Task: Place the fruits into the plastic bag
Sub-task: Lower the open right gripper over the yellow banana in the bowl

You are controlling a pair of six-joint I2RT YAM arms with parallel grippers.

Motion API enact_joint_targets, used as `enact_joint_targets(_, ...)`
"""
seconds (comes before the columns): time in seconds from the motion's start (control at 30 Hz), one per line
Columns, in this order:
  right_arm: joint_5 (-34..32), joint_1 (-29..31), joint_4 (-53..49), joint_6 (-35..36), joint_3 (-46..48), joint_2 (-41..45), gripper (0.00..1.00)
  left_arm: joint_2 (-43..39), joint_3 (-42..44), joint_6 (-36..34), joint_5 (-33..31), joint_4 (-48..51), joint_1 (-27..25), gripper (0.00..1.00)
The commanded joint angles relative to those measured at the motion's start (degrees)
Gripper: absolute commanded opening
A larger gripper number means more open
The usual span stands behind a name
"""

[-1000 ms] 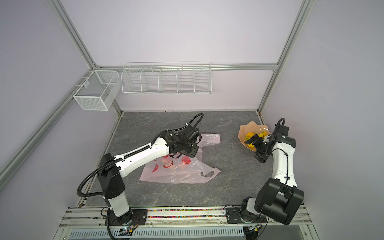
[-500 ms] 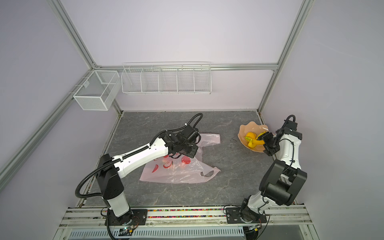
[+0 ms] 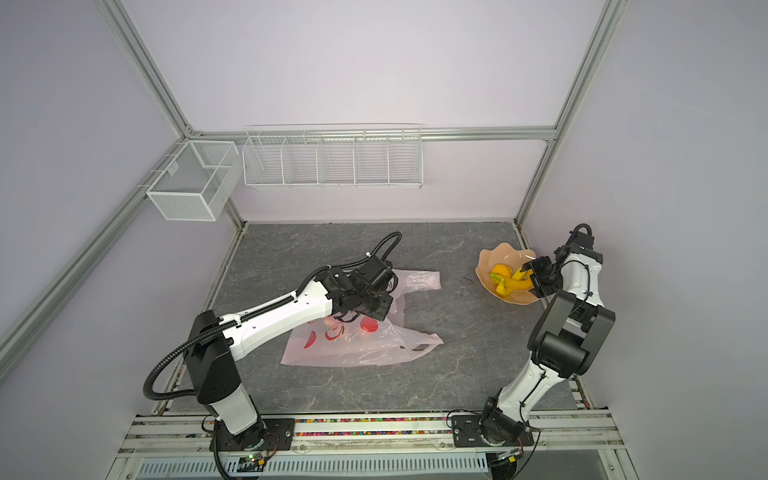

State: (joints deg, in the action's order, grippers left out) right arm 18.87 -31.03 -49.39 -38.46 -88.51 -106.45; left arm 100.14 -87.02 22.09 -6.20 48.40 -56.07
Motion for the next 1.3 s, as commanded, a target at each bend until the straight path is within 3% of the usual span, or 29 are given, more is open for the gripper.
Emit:
enact_joint_targets(0.0,0.4,0.16,-0.27,-2.31,-2.55,-1.95,0.63,-1.52,0.45,0.93,-0.78,-1.16,-0.33,0.0)
enact_joint_targets(0.47,3.19,2.63,1.88,-6.61,-3.34,-6.69,0.57,0.02,-0.96,-0.2,-0.66,-0.94,-0.34,0.0)
enact_joint_targets(1.27,0.37,3.09,2.07,-8.76,-4.83,-12.35,0.56,0.5,-1.35,-0.47,-0.4,-0.52,-0.26,0.0)
